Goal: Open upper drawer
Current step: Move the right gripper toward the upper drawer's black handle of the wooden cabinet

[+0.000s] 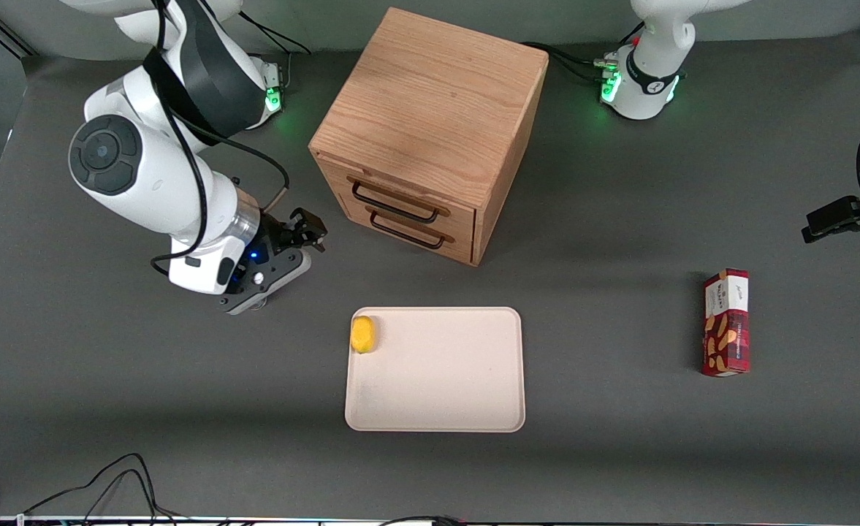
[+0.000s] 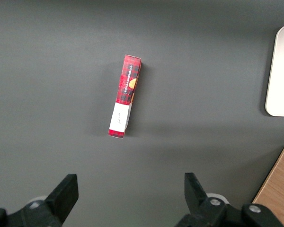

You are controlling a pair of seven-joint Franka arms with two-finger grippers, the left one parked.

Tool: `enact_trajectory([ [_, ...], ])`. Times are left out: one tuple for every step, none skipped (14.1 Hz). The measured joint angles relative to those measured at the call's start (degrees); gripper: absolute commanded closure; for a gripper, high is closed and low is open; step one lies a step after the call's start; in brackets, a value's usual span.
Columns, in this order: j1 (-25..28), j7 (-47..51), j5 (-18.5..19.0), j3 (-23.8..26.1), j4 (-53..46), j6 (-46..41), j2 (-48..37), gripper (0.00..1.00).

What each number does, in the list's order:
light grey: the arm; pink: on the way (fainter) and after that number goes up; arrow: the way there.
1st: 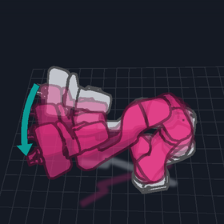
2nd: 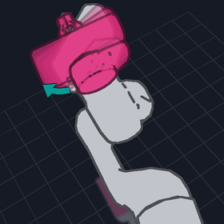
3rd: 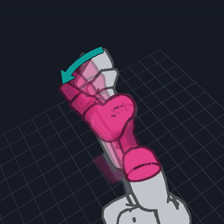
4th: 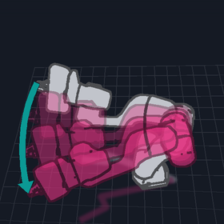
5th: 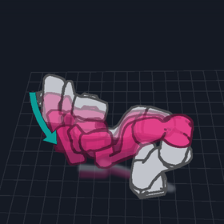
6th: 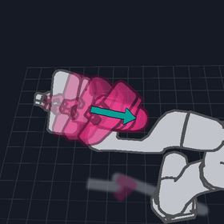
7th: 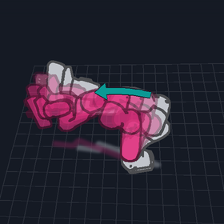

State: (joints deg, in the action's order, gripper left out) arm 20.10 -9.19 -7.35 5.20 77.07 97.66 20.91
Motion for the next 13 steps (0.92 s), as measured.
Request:
enact_trajectory([
  [0.1, -1.5, 0.0, 0.2, 0.0, -0.2, 0.1, 0.0],
  [0.2, -2.7, -0.3, 0.5, 0.0, -0.9, 0.3, 0.0],
  [0.2, -3.8, -1.0, 0.9, 0.0, -1.4, 0.5, 0.0],
  [0.3, -4.3, -1.5, 1.3, 0.0, -2.1, 0.6, 0.0],
  [0.3, -4.6, -1.8, 1.5, 0.1, -2.7, 0.6, 0.0],
  [0.3, -4.8, -1.9, 1.8, 0.1, -3.6, 0.6, 0.0],
  [0.3, -5.1, -2.1, 2.4, 0.2, -4.3, 0.6, 0.0],
  [0.3, -5.1, -2.1, 3.3, 0.4, -4.3, 0.6, 0.0],
  [0.4, -5.1, -2.1, 4.2, 0.7, -4.3, 0.6, 0.0],
  [0.5, -5.1, -2.1, 4.9, 1.0, -4.3, 0.6, 0.0],
  [0.5, -5.1, -2.1, 5.5, 1.4, -4.1, 0.7, 0.0],
  [0.5, -5.2, -2.1, 6.3, 2.0, -3.7, 0.8, 0.0],
  [0.4, -5.2, -2.1, 7.2, 2.9, -2.7, 0.9, 0.0],
])
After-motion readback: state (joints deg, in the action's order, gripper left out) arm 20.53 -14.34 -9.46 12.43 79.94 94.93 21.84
